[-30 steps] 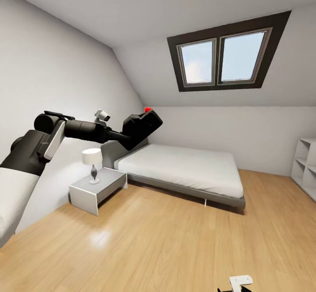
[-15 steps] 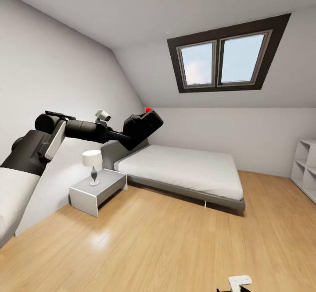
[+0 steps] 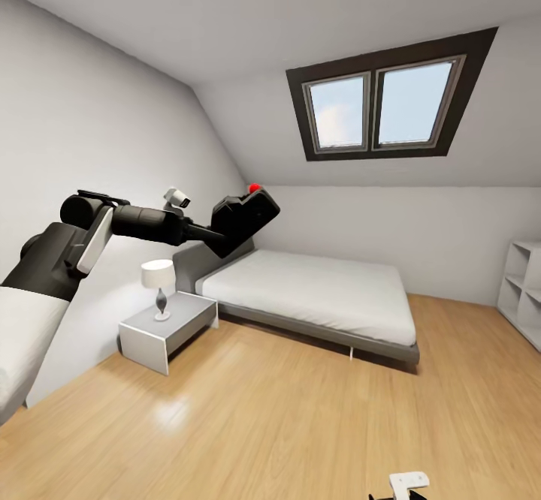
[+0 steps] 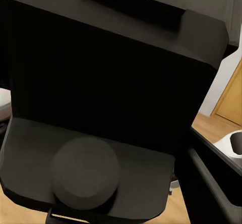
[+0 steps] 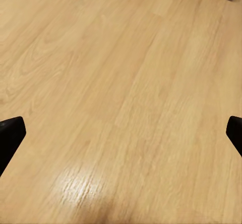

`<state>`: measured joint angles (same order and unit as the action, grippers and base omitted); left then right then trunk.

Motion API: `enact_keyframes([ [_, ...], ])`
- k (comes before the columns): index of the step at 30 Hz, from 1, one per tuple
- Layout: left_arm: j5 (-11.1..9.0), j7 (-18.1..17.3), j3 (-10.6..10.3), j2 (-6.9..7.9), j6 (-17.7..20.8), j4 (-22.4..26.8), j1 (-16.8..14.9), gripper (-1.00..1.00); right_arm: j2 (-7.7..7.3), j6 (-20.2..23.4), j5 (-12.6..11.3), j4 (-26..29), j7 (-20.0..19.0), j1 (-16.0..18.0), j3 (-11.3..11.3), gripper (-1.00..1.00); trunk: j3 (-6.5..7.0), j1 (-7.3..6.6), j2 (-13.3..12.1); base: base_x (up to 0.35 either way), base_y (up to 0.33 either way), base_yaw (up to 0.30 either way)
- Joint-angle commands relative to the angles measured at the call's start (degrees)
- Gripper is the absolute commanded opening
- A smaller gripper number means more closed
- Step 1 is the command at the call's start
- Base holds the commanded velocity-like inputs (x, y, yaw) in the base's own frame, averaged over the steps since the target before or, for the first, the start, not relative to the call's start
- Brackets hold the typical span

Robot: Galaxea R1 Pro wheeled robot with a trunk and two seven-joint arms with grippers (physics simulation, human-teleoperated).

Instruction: Attach the digital camera to the camera tripod in the bedroom.

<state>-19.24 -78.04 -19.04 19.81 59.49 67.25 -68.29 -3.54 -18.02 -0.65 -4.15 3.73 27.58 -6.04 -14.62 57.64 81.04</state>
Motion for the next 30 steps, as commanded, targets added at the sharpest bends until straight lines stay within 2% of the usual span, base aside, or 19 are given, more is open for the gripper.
enact_keyframes([
  [1, -0.2, -0.14, -0.12, 0.05, 0.51, -0.01, -0.08, -1.0, 0.02, -0.35, -0.06, -0.24, 0.23, 0.12, -0.47, 1.0, 0.11, -0.22, -0.37, 0.0, 0.0, 0.0],
  [30, -0.19, -0.1, -0.12, 0.05, 0.51, -0.01, -0.06, -1.0, 0.51, -0.04, -0.06, -0.24, 0.47, 0.11, -0.47, 1.0, 5.31, -6.59, -12.0, 0.0, 0.0, 0.0],
])
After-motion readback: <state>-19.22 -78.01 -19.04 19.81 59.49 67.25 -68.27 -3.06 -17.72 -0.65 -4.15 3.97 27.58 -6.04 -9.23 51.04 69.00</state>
